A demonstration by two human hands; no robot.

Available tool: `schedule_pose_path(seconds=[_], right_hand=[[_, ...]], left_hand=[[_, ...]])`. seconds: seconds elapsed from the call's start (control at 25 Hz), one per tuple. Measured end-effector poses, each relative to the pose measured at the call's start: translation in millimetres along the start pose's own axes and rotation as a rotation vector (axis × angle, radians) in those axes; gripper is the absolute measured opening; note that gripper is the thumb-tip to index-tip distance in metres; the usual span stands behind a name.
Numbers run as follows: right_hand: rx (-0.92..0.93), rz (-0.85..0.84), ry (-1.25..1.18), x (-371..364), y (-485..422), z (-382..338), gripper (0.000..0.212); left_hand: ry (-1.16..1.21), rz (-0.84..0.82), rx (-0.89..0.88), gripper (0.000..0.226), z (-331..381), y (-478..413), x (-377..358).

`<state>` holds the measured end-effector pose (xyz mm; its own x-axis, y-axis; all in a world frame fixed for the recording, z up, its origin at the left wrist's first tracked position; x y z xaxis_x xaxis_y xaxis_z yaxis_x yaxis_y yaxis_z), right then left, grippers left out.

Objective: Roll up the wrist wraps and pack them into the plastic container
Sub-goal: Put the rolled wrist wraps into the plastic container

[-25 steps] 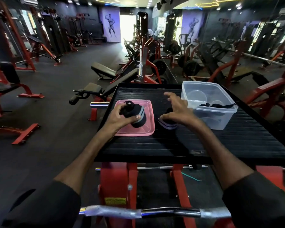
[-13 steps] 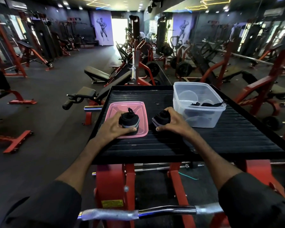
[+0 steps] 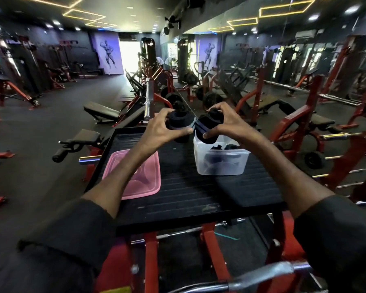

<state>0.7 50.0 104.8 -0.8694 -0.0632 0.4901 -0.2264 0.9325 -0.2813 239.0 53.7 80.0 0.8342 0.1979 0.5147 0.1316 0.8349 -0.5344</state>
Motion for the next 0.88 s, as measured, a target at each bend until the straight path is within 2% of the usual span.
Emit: schedule_pose_path(seconds=[0.2, 0.32, 0.44, 0.56, 0.72, 0.88], right_hand=[[-0.064, 0.048, 0.172, 54.8, -29.6, 17.1, 0.066], [-0.093, 0.000, 0.291, 66.9, -52.1, 45.2, 0.062], [-0.112, -0.050, 0.334, 70.7, -75.8, 71.3, 0.057], [-0.111, -0.115, 0.373, 65.3, -96.2, 96.7, 0.046], [-0.138, -0.269, 0.580, 61.5, -110.1, 116.8, 0.041], [-0.195, -0.431, 0.737, 60.8, -115.8, 122.2, 0.042]], left_hand=[[0.036, -0.116, 0.070, 0.078, 13.3, -64.1, -54.3], [-0.013, -0.199, 0.137, 0.083, -5.9, -88.1, -83.3], [-0.186, -0.271, 0.162, 0.095, -23.2, -111.9, -105.4], [-0.408, -0.335, 0.167, 0.088, -26.6, -127.3, -119.1], [-0.465, -0.390, 0.188, 0.073, -27.5, -131.1, -134.9], [-0.541, -0.523, 0.269, 0.065, -34.6, -127.9, -145.9]])
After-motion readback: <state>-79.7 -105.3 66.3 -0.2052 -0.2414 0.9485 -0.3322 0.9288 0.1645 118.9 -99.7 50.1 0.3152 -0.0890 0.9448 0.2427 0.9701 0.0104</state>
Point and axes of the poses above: each hand's wrist, its own y-axis away from the middle knuckle, its own x-axis out of the back of the hand, z = x × y, the point moved 1 cm from there along -y, towards the middle knuckle, and after that the axes turned 2 degrees about -x, right-handed, at the moved point
